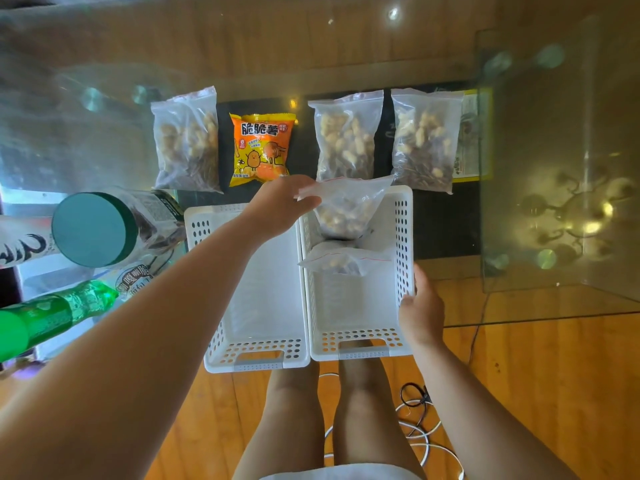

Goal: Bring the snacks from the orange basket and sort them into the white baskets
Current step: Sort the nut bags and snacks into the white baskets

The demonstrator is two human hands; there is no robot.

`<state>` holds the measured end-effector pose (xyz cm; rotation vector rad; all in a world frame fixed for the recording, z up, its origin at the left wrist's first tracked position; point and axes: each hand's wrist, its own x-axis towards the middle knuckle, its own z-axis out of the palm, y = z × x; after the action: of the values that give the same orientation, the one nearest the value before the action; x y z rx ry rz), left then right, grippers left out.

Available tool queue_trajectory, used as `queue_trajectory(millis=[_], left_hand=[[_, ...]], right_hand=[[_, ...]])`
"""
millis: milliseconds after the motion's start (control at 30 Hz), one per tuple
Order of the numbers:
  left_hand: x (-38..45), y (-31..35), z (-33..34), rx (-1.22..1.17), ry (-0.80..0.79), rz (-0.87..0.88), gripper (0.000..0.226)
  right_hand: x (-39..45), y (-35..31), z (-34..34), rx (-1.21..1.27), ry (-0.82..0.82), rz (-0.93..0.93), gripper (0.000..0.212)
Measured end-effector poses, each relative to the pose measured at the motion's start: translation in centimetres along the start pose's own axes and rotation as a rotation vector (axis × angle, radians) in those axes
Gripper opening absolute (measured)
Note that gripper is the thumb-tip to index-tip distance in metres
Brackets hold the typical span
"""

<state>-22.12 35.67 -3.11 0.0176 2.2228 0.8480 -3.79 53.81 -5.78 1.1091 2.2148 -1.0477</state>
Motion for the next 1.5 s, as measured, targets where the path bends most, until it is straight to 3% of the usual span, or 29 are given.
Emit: queue_trajectory(millis=[100, 200, 333, 400, 467, 633, 767, 800, 867, 933, 967, 1000, 1067, 1167, 1333, 1400, 1500], left_hand=[[0.2, 0.0, 0.0, 0.004, -0.007, -0.015, 0.034], [0.1, 0.2, -0.1, 0.014, 0.009, 0.028, 0.038], [0.3, 0.7, -0.3, -0.073, 0.098, 0.052, 0.027], [0.4, 0.9, -0.3, -0.103, 0.123, 0.023, 0.022], [0.5, 1.0, -0.3, -0.079, 0.13, 0.011, 0.021], [0.2, 1.4, -0.9, -0.104, 0.143, -0.023, 0.026], [-2.0, 3.9, -2.1, -0.194, 0.281, 0.128, 0.025], [-2.7, 4.5, -2.4, -0.287, 0.2, 0.175, 0.026], [-4.1, 5.5, -2.6, -0.426, -0.124, 0.188, 0.031], [-4.6, 5.9, -1.5, -0.362, -0.464, 0.11, 0.03], [-4.6, 5.8, -0.6, -0.293, -0.53, 0.079, 0.029], [-4.3, 5.7, 0.2, -0.235, -0.506, 0.053, 0.031], [-3.1, 5.4, 1.2, -0.152, -0.313, 0.018, 0.034], [-0.5, 5.1, 0.8, -0.182, -0.078, 0.001, 0.034], [5.9, 6.2, -1.5, -0.105, 0.115, 0.083, 0.036], [8.6, 6.4, -2.0, 0.1, 0.157, 0.141, 0.039], [12.2, 5.9, -2.4, 0.378, 0.059, 0.161, 0.05]], right_hand=[[-0.1, -0.1, -0.1, 0.014, -0.005, -0.038, 0.058], [-0.4, -1.3, -0.3, -0.074, 0.111, -0.254, 0.071], [0.0, -4.1, 0.0, -0.014, 0.03, -0.556, 0.043], [0.9, -5.7, 0.2, 0.025, -0.027, -0.575, 0.02], [2.0, -6.9, 0.4, 0.047, -0.065, -0.526, 0.009], [4.0, -8.4, 0.5, 0.114, -0.016, -0.4, 0.025], [3.6, -8.0, -0.7, 0.205, -0.016, -0.419, 0.023], [3.4, -7.7, -1.2, 0.22, -0.017, -0.42, 0.022], [3.1, -7.0, -2.3, 0.224, -0.015, -0.418, 0.018], [3.3, -6.6, -3.6, 0.207, -0.009, -0.415, 0.017], [3.6, -6.5, -4.3, 0.201, -0.005, -0.412, 0.016], [3.9, -6.5, -4.9, 0.196, 0.0, -0.415, 0.015], [5.1, -6.7, -6.1, 0.178, 0.018, -0.439, 0.014], [7.9, -7.7, -7.3, 0.152, 0.025, -0.477, 0.014], [14.6, -11.6, -7.5, 0.028, 0.038, -0.57, 0.017], [17.3, -13.2, -7.2, -0.095, 0.051, -0.602, 0.019], [20.7, -15.3, -6.6, -0.298, 0.076, -0.646, 0.035]])
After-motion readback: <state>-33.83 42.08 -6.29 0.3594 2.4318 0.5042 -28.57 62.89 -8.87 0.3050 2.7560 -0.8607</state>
